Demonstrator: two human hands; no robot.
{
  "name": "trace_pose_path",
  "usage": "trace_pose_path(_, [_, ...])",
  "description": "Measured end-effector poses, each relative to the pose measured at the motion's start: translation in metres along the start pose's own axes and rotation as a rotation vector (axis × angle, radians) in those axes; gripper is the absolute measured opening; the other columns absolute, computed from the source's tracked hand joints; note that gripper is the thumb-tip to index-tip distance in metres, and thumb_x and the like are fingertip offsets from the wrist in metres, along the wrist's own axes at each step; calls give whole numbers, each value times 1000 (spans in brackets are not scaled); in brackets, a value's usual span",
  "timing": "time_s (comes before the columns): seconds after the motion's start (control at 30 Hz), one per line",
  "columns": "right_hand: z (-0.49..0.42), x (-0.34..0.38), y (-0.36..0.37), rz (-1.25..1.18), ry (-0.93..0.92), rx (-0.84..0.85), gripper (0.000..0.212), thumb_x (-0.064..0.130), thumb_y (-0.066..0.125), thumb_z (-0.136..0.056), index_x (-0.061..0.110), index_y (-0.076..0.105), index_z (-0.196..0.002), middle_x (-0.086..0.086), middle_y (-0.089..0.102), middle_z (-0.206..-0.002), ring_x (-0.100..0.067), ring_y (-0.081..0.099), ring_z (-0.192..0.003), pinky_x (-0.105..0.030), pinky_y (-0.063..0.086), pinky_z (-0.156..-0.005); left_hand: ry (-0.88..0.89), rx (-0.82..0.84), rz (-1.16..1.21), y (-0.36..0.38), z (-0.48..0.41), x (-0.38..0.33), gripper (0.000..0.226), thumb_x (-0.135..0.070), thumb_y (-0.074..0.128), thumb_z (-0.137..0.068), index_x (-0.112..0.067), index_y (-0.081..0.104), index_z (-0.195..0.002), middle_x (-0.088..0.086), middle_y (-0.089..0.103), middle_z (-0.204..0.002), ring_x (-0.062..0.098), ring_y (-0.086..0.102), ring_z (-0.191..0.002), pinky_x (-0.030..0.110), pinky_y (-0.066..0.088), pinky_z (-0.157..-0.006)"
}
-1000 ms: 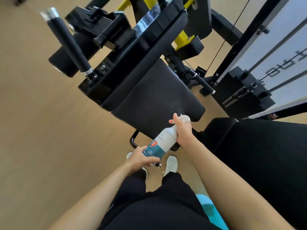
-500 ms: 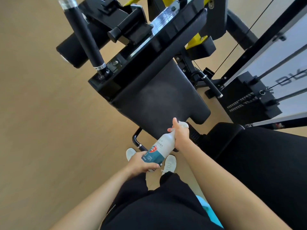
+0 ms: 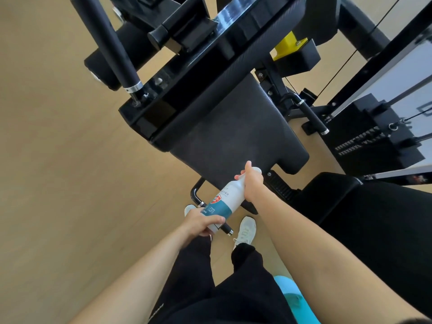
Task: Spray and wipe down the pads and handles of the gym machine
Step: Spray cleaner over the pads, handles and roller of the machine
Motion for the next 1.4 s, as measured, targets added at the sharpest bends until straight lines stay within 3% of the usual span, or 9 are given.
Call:
trace_pose_path(0.07, [2, 7, 5, 56, 5, 58, 43, 26, 43, -110, 21, 41, -152, -7, 54, -147, -27, 56, -132, -39, 54, -101, -15, -13, 11, 0, -5, -2, 86, -59, 84, -52, -18, 61, -124, 10, 67, -117, 22, 69, -103, 27, 61, -76])
trace_pose_path(0.23, [-19, 11, -6, 4, 54, 10, 43, 54, 42, -105, 19, 63, -115, -1, 72, -119, -21, 68, -94, -34, 56, -73, -51, 10, 22, 13, -16, -5, 81, -59, 82, -60, -18, 59, -126, 10, 67, -118, 20, 69, -101, 24, 58, -73])
trace_pose_path(0.4, [-32, 18, -31, -32, 21, -83, 44, 59, 47, -101, 17, 61, -98, -6, 72, -99, -23, 70, -89, -42, 60, -87, -41, 49, -12, 37, -25, -17, 66, -51, 83, -71, -20, 60, -124, 8, 66, -117, 21, 69, -106, 31, 62, -86])
trace_pose_path(0.57, [-42, 44, -64, -155, -13, -111, 33, 48, 52, -103, 19, 66, -113, -4, 72, -108, -24, 70, -97, -44, 59, -91, 18, 86, -60, 54, -41, -51, 65, -53, 83, -69, -21, 60, -121, 7, 66, -118, 21, 68, -108, 29, 62, -82])
trace_pose_path(0.83, [-58, 83, -110, -265, -71, -187, 26, 41, 53, -102, 16, 62, -99, -7, 64, -101, -22, 64, -88, -38, 57, -76, 129, 131, -179, 80, -70, -103, 54, -42, 83, -80, -20, 60, -124, 3, 67, -116, 17, 70, -105, 22, 59, -73])
trace_pose_path(0.97, [-65, 97, -124, -241, -51, -102, 30, 45, 56, -101, 18, 65, -107, -8, 66, -110, -25, 66, -98, -44, 59, -91, 158, 168, -234, 92, -76, -118, 60, -53, 82, -72, -22, 63, -120, 3, 68, -115, 19, 71, -103, 29, 62, -81])
trace_pose_path(1.07, [-66, 99, -135, -258, -44, 11, 35, 36, 71, -94, 20, 62, -123, -6, 67, -119, -23, 68, -107, -49, 58, -95, 163, 193, -224, 99, -76, -123, 52, -48, 81, -79, -24, 62, -121, 3, 68, -116, 20, 70, -105, 31, 63, -84])
trace_pose_path(1.17, [-66, 96, -145, -262, -108, 91, 34, 24, 76, -91, 23, 62, -122, -7, 65, -124, -22, 67, -112, -52, 58, -97, 171, 217, -230, 104, -78, -124, 50, -45, 82, -80, -24, 62, -121, 3, 68, -116, 20, 70, -106, 31, 63, -84])
trace_pose_path(1.4, [-68, 95, -154, -286, -138, -144, 57, 29, 82, -85, 25, 51, -132, -8, 67, -113, -29, 70, -101, -55, 61, -88, 183, 193, -330, 110, -83, -134, 50, -40, 85, -79, -24, 62, -121, -1, 68, -114, 17, 69, -103, 19, 56, -72])
Point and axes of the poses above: each hand's wrist, its own z-axis away from the middle knuckle, its own y-axis out of the palm, x = y × z, the point moved 2 cm from there along -z, towards the middle knuckle
